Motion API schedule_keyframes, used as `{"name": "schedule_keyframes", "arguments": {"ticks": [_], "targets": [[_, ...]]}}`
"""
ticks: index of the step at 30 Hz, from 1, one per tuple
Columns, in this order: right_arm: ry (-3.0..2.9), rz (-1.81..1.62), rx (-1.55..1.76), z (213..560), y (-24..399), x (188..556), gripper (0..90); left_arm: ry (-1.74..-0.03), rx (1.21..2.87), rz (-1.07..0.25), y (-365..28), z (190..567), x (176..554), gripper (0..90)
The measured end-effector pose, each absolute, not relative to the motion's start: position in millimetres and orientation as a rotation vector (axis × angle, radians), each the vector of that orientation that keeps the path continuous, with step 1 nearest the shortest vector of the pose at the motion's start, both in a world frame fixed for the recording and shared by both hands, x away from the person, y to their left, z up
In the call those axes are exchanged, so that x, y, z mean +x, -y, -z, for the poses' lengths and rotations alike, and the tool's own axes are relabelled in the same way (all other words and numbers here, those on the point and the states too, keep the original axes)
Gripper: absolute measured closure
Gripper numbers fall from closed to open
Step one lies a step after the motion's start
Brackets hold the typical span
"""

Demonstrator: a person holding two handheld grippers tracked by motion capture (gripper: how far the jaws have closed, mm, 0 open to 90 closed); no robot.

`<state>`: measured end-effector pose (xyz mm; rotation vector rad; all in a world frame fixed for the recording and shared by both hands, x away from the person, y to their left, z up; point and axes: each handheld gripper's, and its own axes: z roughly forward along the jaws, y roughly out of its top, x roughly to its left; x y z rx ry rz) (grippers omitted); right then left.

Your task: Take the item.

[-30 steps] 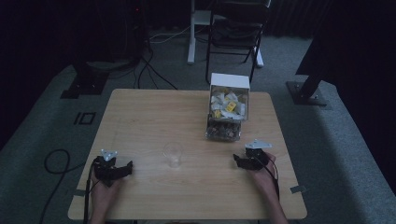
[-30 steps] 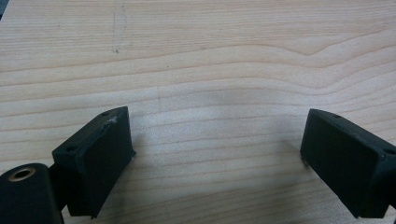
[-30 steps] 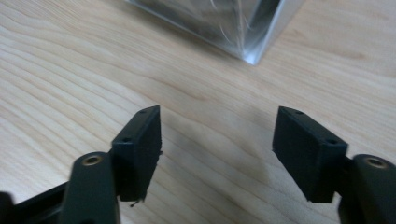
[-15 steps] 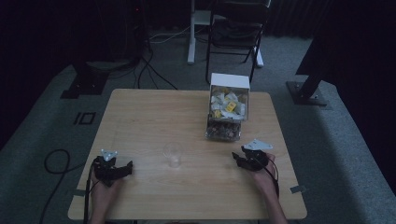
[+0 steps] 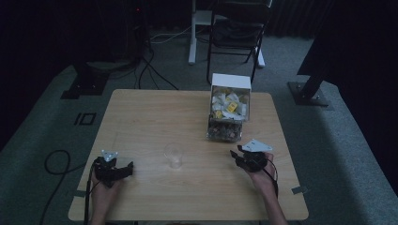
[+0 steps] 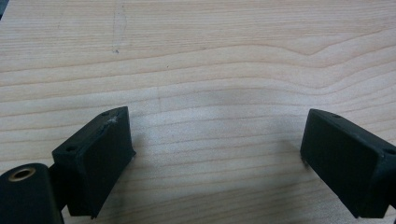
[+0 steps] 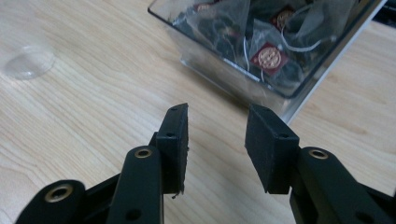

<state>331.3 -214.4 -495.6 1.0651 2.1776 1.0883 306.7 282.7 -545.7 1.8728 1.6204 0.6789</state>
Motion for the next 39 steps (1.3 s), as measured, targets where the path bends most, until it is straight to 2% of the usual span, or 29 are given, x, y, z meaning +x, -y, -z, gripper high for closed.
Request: {"name": "schedule_keyframes", "arguments": {"ticks": [7, 11, 24, 39], "targets": [[-2.174, -1.101, 1.040, 488.7, 209.1, 336.2, 58.6, -1.620, 1.874, -0.679, -282.7, 545.6, 306.6, 9.8], [-2.174, -1.104, 1.041, 486.7, 205.4, 341.4, 53.9, -1.620, 1.874, -0.679, -282.7, 545.6, 306.6, 9.8], [-2.168, -1.121, 1.007, 481.7, 192.7, 353.1, 48.8, -1.621, 1.874, -0.679, -282.7, 545.6, 306.6, 9.8], [-2.185, -1.112, 1.017, 486.8, 187.2, 369.0, 48.3, -1.621, 1.874, -0.679, -282.7, 545.6, 306.6, 9.8]]}}
